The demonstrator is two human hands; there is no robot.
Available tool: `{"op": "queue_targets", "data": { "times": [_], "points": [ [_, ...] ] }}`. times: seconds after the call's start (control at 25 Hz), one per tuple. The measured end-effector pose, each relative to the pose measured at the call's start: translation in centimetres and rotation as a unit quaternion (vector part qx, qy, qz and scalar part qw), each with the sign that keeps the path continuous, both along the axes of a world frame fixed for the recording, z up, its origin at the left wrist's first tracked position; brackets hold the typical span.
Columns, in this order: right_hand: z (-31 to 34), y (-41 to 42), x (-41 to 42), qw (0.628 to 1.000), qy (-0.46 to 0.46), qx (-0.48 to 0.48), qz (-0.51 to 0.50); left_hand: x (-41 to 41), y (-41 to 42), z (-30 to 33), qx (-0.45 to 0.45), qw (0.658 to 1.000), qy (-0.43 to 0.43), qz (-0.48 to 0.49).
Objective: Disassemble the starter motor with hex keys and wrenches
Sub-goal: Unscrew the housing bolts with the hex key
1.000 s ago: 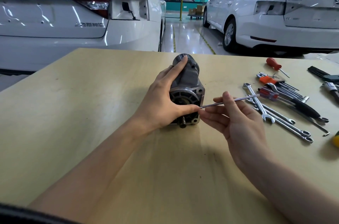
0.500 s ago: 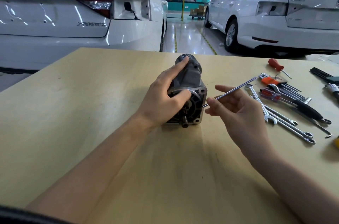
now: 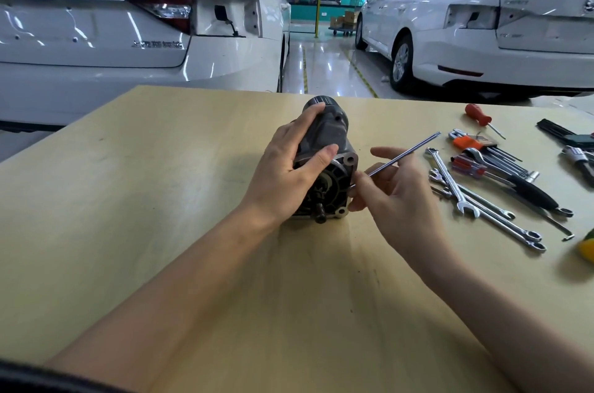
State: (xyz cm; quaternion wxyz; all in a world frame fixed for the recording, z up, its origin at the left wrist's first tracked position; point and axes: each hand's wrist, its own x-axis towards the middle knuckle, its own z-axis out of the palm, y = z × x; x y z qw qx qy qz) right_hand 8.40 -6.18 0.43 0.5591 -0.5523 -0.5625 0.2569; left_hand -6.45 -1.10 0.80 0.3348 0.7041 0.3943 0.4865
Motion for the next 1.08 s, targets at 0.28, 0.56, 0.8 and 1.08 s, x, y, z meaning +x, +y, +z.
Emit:
{"op": "queue_targets", "data": {
  "times": [0.28, 0.56, 0.8, 1.08],
  "points": [
    [0.4, 0.5, -0.3, 0.992, -0.122, 0.016, 0.006, 0.0, 0.4, 0.0, 0.011, 1.0, -0.005, -0.005],
    [0.7, -0.3, -1.6, 0.894, -0.443, 0.058, 0.027, -0.3, -0.1, 0.4, -0.071, 0.989, -0.112, -0.07],
    [1.1, -1.0, -1.2, 0.817, -0.569, 0.092, 0.006, -1.9, 0.9, 0.1, -0.249, 0.883, -0.365, -0.158],
    [0.3, -0.4, 0.1, 0.76, -0.597, 0.255, 0.003, -2.9, 2.2, -0.6, -0.277, 0.851, -0.411, -0.175]
  ]
}}
